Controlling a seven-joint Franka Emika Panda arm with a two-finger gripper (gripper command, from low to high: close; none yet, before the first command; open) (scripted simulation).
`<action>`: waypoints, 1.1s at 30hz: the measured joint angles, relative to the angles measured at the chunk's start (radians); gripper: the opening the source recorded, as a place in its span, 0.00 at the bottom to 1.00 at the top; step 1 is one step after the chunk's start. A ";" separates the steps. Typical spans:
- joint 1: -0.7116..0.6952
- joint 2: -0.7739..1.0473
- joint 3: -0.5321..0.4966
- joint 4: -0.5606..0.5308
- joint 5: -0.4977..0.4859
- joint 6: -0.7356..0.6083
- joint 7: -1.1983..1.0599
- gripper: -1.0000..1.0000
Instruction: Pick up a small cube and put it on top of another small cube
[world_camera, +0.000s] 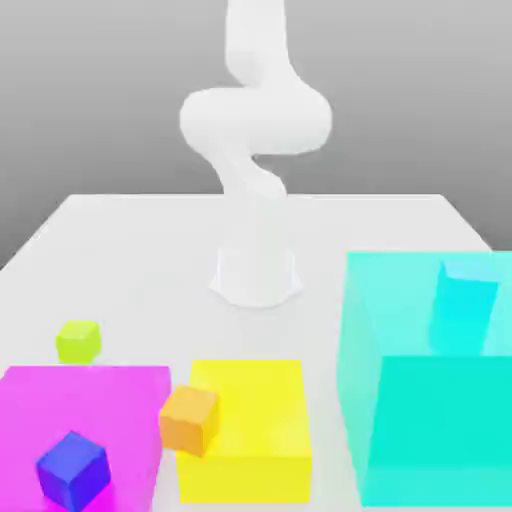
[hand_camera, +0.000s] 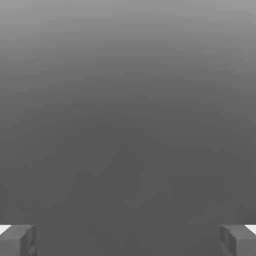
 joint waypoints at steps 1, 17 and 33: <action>-0.025 0.019 0.006 -0.013 -0.013 0.013 0.028 0.50; -0.379 0.318 0.016 -0.209 -0.177 0.200 0.424 0.50; -0.631 0.598 -0.115 -0.406 -0.217 0.396 0.726 0.50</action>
